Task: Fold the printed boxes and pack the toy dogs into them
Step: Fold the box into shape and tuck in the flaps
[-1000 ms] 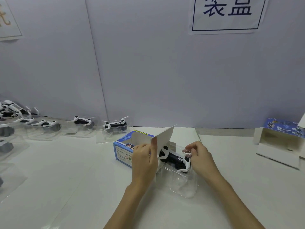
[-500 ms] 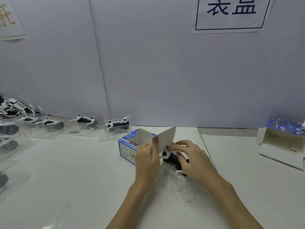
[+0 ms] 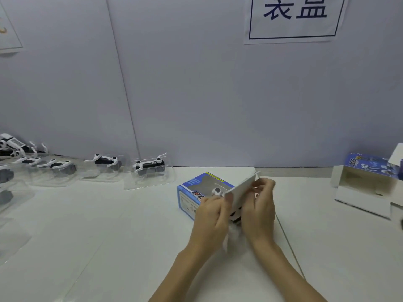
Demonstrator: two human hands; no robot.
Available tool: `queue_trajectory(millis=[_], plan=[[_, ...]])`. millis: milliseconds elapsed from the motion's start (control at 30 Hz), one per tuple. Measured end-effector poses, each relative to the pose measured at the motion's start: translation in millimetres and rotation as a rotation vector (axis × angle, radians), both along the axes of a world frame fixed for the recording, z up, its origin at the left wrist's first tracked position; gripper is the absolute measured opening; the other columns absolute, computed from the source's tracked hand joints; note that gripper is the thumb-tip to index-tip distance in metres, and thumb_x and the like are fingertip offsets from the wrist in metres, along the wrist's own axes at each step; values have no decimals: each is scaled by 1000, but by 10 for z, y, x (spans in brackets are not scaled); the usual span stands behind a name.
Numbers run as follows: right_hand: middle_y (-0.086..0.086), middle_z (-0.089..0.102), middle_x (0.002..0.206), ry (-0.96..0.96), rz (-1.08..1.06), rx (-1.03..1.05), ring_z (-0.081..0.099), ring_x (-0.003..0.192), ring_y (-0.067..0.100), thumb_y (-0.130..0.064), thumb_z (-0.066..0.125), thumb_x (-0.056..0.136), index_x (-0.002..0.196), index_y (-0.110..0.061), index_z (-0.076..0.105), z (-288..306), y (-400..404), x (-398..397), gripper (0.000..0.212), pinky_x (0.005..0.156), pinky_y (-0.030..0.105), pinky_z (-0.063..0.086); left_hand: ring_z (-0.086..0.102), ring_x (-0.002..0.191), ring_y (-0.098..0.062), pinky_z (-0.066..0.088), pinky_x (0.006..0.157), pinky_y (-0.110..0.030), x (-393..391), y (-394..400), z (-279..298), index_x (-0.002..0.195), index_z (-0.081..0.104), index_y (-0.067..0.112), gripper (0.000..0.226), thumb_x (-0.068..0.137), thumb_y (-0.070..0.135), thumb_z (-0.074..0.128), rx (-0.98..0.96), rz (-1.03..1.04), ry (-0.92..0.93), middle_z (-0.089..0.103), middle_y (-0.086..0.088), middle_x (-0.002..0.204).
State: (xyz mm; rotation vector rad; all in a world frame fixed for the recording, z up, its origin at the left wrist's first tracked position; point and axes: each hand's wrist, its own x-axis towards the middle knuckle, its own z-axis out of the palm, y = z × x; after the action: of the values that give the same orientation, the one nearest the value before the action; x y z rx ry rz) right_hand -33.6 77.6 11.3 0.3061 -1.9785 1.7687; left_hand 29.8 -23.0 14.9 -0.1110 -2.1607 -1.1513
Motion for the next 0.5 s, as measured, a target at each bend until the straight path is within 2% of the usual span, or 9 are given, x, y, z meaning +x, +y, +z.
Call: queue_trajectory(millis=[67, 133, 200, 233, 267, 333, 367, 433, 500], plan=[[-5, 66, 93, -112, 18, -189, 66, 85, 20, -30, 46, 99, 101, -34, 36, -37, 12, -37, 11, 66, 40, 49, 51, 84, 1, 35, 85, -24, 27, 45, 5, 74, 54, 44, 39, 106, 60, 37, -113, -89, 1, 57, 25, 77], [-7, 67, 94, -145, 1, -241, 68, 87, 17, -26, 51, 106, 106, -32, 36, -40, 82, -80, 16, 66, 33, 50, 53, 114, 4, 28, 108, -36, 41, -30, -20, 110, 63, 47, 23, 100, 63, 51, -314, -144, -13, 64, 29, 106], [4, 67, 104, -199, 67, -379, 66, 91, 16, -34, 62, 96, 115, -23, 39, -15, 155, -116, 31, 69, 24, 52, 38, 140, 2, 9, 120, -46, 51, -140, -57, 145, 48, 48, 53, 95, 61, 60, -535, -143, -70, 53, 34, 138], [11, 65, 106, -232, 93, -443, 65, 88, 18, -40, 65, 88, 116, -17, 40, -11, 174, -134, 44, 70, 24, 54, 29, 145, 2, 2, 122, -48, 52, -174, -65, 151, 41, 48, 61, 94, 59, 59, -580, -132, -106, 46, 35, 147], [16, 64, 107, -258, 111, -469, 63, 86, 21, -36, 66, 87, 117, -14, 42, -13, 187, -146, 44, 71, 27, 55, 24, 147, 2, -3, 123, -49, 54, -188, -66, 154, 38, 47, 65, 93, 57, 58, -583, -130, -128, 42, 35, 151], [22, 63, 111, -316, 101, -389, 61, 90, 31, -11, 56, 102, 114, -10, 50, -48, 210, -181, 13, 77, 33, 56, 23, 147, 3, -9, 124, -47, 56, -197, -53, 154, 39, 44, 65, 92, 49, 56, -528, -140, -160, 43, 31, 151], [22, 64, 110, -367, 105, -314, 61, 92, 33, -5, 50, 104, 109, -9, 57, -64, 216, -212, 9, 84, 40, 55, 24, 148, 2, -10, 125, -48, 55, -205, -40, 154, 40, 41, 63, 92, 45, 57, -512, -142, -166, 45, 29, 150], [14, 69, 96, -446, 158, -156, 63, 83, 29, -4, 50, 103, 91, -14, 66, -87, 210, -266, 22, 84, 44, 53, 28, 146, -1, -8, 126, -50, 54, -238, -6, 151, 43, 36, 59, 93, 42, 51, -514, -118, -171, 49, 23, 147], [5, 66, 78, -463, 179, 77, 59, 70, 22, -4, 55, 102, 74, -21, 60, -92, 175, -274, 33, 73, 37, 48, 34, 143, -5, -7, 127, -49, 55, -285, 14, 148, 47, 31, 62, 88, 43, 41, -509, -81, -176, 54, 19, 143]])
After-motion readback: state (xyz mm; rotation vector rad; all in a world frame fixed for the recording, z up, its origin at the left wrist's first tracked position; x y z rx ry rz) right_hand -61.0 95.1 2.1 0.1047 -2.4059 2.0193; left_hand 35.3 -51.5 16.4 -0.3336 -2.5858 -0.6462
